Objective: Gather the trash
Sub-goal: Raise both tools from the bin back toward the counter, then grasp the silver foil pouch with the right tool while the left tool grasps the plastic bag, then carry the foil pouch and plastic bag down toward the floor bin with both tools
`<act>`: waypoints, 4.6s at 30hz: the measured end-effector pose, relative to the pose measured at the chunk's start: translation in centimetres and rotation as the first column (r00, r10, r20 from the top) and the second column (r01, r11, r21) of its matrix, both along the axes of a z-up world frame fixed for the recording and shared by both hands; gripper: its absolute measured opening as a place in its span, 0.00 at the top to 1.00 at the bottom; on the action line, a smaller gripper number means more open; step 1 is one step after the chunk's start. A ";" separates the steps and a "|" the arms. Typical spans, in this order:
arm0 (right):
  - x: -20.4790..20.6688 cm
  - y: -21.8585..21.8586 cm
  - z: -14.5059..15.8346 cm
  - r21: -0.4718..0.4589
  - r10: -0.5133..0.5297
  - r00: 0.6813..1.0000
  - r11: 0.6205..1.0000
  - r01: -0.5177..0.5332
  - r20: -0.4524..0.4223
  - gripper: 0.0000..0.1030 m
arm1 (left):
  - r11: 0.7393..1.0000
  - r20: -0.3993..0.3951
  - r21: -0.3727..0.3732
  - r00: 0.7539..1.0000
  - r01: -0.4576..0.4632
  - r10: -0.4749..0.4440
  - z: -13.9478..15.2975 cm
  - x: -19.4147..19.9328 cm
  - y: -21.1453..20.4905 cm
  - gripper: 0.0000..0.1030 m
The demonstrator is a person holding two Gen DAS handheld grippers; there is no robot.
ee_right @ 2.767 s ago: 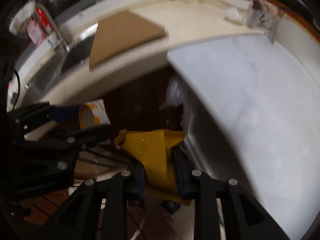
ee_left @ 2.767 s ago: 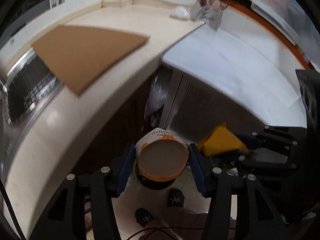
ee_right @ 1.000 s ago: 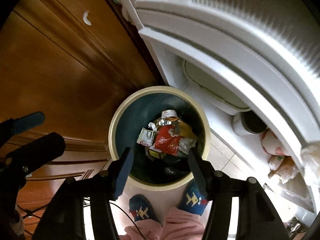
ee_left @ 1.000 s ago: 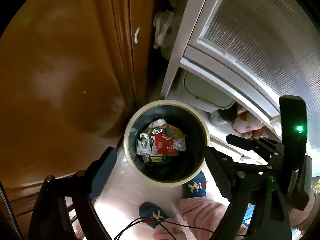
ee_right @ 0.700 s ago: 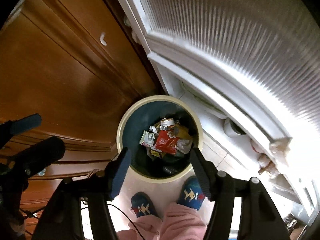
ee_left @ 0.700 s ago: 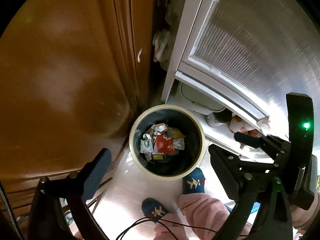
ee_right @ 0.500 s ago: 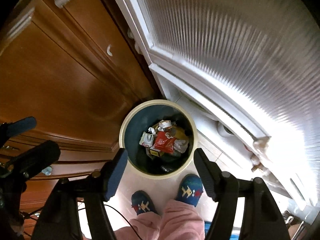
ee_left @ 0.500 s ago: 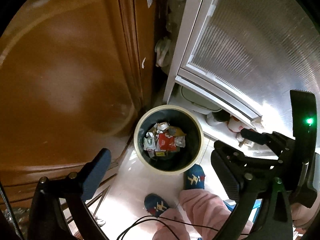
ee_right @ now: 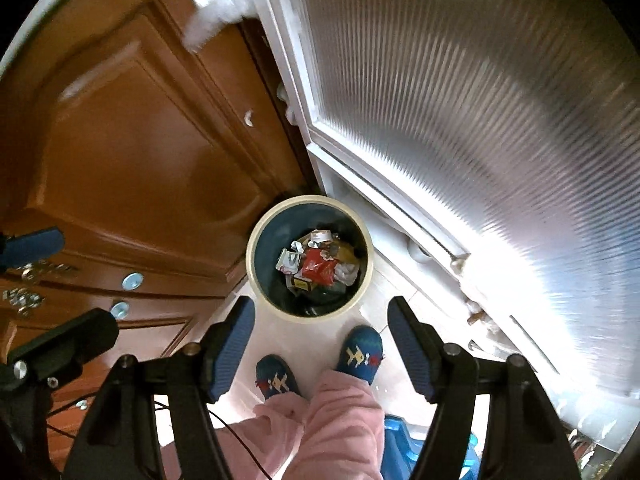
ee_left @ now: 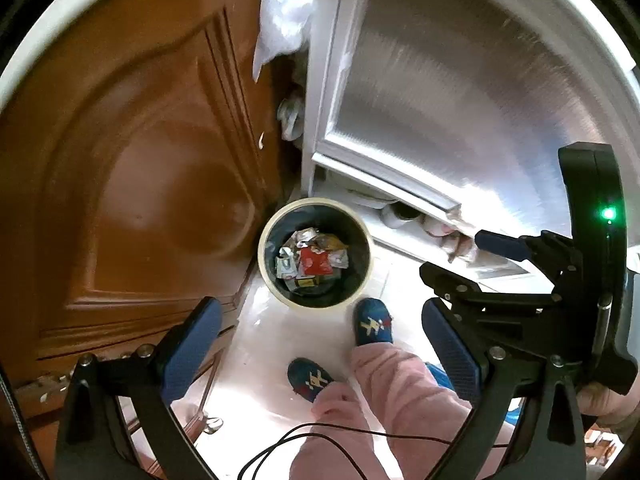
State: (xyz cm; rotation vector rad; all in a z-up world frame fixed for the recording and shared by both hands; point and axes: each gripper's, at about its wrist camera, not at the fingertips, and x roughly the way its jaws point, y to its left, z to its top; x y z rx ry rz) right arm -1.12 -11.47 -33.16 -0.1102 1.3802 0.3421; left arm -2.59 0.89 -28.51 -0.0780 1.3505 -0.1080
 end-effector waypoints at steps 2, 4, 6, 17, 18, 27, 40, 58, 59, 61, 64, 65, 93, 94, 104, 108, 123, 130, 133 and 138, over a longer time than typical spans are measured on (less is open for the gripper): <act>-0.3 -0.2 1.7 0.001 0.001 1.000 1.000 -0.001 0.010 0.33 | 1.000 0.012 -0.010 1.000 0.011 -0.011 1.9 -0.2 -0.1 0.04; -0.6 -0.4 3.6 0.009 0.001 1.000 1.000 -0.001 0.020 0.33 | 1.000 0.031 -0.012 0.999 0.023 -0.022 3.7 -0.4 -0.1 0.04; -0.9 -0.5 5.7 0.009 0.005 0.999 1.000 -0.005 0.041 0.33 | 0.999 0.059 -0.010 0.998 0.037 -0.036 5.5 -0.7 -0.3 0.04; -2.3 -0.1 17.2 0.012 0.025 0.974 1.000 -0.029 0.224 0.33 | 0.995 0.291 0.037 0.952 0.091 -0.098 17.2 -1.0 0.5 0.04; -2.5 0.0 18.4 0.010 0.029 0.968 0.999 -0.033 0.250 0.33 | 0.995 0.309 0.042 0.945 0.095 -0.103 18.1 -1.0 0.7 0.04; -2.4 0.0 26.1 0.017 -0.009 0.904 1.000 0.003 0.428 0.33 | 0.990 0.463 0.091 0.876 0.108 -0.138 25.5 0.3 1.1 0.04; 3.5 -2.2 33.8 0.037 -0.074 0.813 0.997 0.064 0.578 0.33 | 0.993 0.540 0.097 0.834 0.070 -0.111 31.7 4.7 1.0 0.04; 25.9 -6.5 30.0 0.070 -0.035 0.817 0.998 -0.007 0.576 0.44 | 0.991 0.437 0.004 0.891 -0.134 0.119 29.1 25.6 1.4 0.04; 27.3 -6.5 29.4 0.066 -0.032 0.818 0.998 -0.007 0.574 0.44 | 0.990 0.429 0.008 0.895 -0.143 0.126 28.4 26.8 1.3 0.04; 29.4 -6.3 28.4 0.059 -0.023 0.815 0.998 -0.015 0.580 0.44 | 0.989 0.417 0.010 0.900 -0.149 0.132 27.3 28.8 1.2 0.04; 32.1 -5.6 27.0 0.027 0.012 0.807 0.999 -0.034 0.591 0.44 | 0.986 0.396 0.011 0.906 -0.164 0.146 25.9 31.3 1.2 0.04; 32.8 -5.2 26.5 0.011 0.024 0.803 0.999 -0.039 0.596 0.44 | 0.985 0.389 0.014 0.909 -0.170 0.151 25.4 32.0 1.2 0.04; 40.2 -4.7 23.6 -0.013 0.054 0.761 0.998 -0.060 0.647 0.88 | 0.969 0.266 -0.061 0.932 -0.239 0.246 18.7 43.4 3.0 0.04; 40.0 -4.9 23.7 -0.011 0.048 0.759 0.998 -0.054 0.650 0.89 | 0.968 0.260 -0.065 0.932 -0.243 0.252 18.4 43.8 3.0 0.04; 38.3 -6.5 23.6 0.007 0.017 0.763 1.000 -0.029 0.647 0.89 | 0.969 0.188 -0.057 0.951 -0.240 0.247 14.6 47.6 1.9 0.47; 38.0 -6.6 23.7 0.020 0.006 0.768 0.999 -0.026 0.640 0.89 | 0.969 0.220 -0.061 0.944 -0.239 0.246 14.4 47.1 1.4 0.59; 33.6 -5.9 23.9 0.074 -0.020 0.815 0.997 -0.029 0.579 0.91 | 0.969 0.345 -0.043 0.907 -0.243 0.243 19.9 32.5 0.3 0.64; 29.1 -5.8 25.4 0.091 -0.027 0.827 0.995 -0.029 0.562 0.93 | 0.973 0.374 -0.046 0.900 -0.225 0.225 21.3 25.1 0.7 0.65; 26.6 -5.4 26.1 0.089 -0.025 0.826 0.996 -0.030 0.563 0.93 | 0.976 0.390 -0.041 0.897 -0.212 0.211 22.2 22.1 1.0 0.64; 22.6 -4.0 27.5 0.068 -0.002 0.827 0.997 -0.044 0.563 0.93 | 0.981 0.402 -0.044 0.895 -0.190 0.191 23.4 17.3 1.8 0.64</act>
